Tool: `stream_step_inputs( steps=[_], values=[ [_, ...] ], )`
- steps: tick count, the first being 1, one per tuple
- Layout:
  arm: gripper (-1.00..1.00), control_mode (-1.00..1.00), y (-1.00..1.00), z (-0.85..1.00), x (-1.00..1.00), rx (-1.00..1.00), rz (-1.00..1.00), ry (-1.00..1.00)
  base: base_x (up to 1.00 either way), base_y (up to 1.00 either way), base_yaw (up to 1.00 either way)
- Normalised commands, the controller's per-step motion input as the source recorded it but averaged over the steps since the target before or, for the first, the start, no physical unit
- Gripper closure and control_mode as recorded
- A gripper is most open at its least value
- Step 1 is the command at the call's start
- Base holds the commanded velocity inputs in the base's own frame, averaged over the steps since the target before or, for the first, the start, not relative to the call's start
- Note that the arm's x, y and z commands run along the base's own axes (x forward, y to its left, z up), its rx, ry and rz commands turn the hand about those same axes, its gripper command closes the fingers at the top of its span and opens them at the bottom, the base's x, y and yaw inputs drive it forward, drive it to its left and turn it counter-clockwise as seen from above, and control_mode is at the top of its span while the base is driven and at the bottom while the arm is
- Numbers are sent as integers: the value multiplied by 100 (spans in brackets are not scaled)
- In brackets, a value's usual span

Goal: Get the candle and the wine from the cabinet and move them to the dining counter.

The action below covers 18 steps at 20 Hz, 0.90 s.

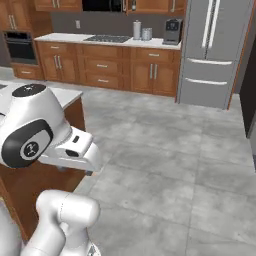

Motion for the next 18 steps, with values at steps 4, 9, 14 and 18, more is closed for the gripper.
stream_step_inputs(
  steps=[4,9,14,18],
  values=[
    [-100,100,0,0,0,0,0,0,52,-95,-43],
    [-100,100,0,0,0,0,0,0,98,-55,-18],
    [-100,100,0,0,0,0,0,0,100,-35,-4],
    [-100,100,0,0,0,0,0,0,100,-30,-5]
  ],
)
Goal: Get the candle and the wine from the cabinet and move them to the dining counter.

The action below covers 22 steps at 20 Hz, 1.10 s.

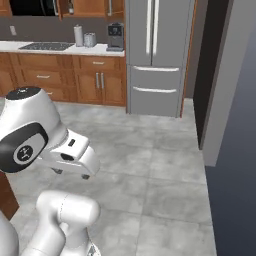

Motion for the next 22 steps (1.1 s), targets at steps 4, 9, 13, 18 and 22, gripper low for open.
stream_step_inputs(
  steps=[4,9,13,18,22],
  values=[
    [-100,100,0,0,0,0,0,0,100,-5,-8],
    [-100,100,0,0,0,0,0,0,100,17,-2],
    [-100,100,0,0,0,0,0,0,100,43,0],
    [-100,100,0,0,0,0,0,0,100,56,6],
    [-100,100,0,0,0,0,0,0,100,58,10]
  ],
)
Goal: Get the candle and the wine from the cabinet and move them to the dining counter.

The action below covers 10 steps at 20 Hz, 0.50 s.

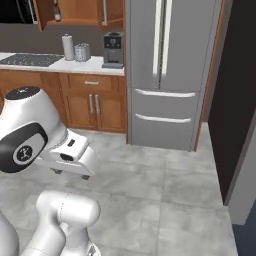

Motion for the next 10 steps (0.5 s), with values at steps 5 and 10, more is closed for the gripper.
stream_step_inputs(
  steps=[5,10],
  values=[
    [-100,100,0,0,0,0,0,0,100,61,13],
    [-100,100,0,0,0,0,0,0,100,38,30]
  ],
)
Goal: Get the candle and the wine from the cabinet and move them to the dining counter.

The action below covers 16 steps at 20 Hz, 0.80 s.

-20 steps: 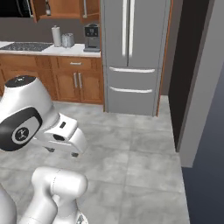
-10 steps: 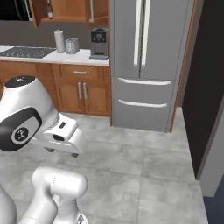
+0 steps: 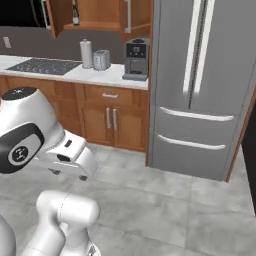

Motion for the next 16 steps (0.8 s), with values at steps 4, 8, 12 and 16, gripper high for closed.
stream_step_inputs(
  steps=[4,8,12,16],
  values=[
    [-100,100,0,0,0,0,0,0,34,1,80],
    [-100,100,0,0,0,0,0,0,0,0,100],
    [-100,100,0,0,0,0,0,0,3,0,96],
    [-100,100,0,0,0,0,0,0,70,36,57]
  ],
)
